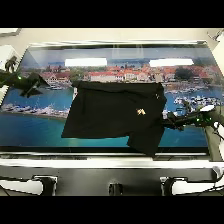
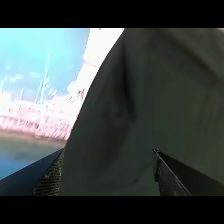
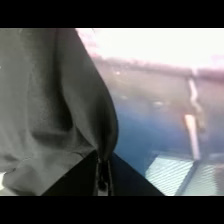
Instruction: Fold the clothes and pants, and hang the long-sleeved shirts on hangers.
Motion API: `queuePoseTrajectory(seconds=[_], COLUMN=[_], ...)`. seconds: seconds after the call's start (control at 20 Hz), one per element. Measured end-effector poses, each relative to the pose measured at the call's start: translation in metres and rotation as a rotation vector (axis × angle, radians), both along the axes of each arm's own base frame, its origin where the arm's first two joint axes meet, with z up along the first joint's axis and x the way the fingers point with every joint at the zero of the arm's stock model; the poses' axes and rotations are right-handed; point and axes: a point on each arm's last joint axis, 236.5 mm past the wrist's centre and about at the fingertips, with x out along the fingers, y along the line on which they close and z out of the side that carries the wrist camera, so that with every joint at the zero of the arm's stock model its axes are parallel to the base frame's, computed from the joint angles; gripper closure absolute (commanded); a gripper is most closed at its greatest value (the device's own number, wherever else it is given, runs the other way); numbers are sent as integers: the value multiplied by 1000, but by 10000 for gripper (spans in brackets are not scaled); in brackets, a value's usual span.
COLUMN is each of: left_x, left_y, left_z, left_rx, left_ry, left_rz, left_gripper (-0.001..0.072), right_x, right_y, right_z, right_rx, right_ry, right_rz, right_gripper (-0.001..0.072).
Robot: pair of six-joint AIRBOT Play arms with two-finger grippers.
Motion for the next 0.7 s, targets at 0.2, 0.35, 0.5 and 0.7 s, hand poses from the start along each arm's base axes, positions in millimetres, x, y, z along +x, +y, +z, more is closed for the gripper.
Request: queuePoseTrajectory(seconds=[0.2, 0.35, 0.5, 0.7], left_x=[-49, -98, -131, -159], left_y=[1, -11, -28, -44], left_z=[-54, -99, -127, -146], left_rx=[-38, -145, -253, -320], left_ry=[59, 105, 116, 147], left_rz=[8, 60, 112, 139], left_gripper=[132, 132, 131, 131], right_x=[3, 1, -2, -5], right_y=[-1, 2, 6, 8], right_z=[15, 27, 37, 42], right_rx=[-16, -8, 3, 12], right_ry=[-39, -52, -54, -49], right_rz=[2, 14, 22, 23], right_gripper=[678, 678, 678, 678])
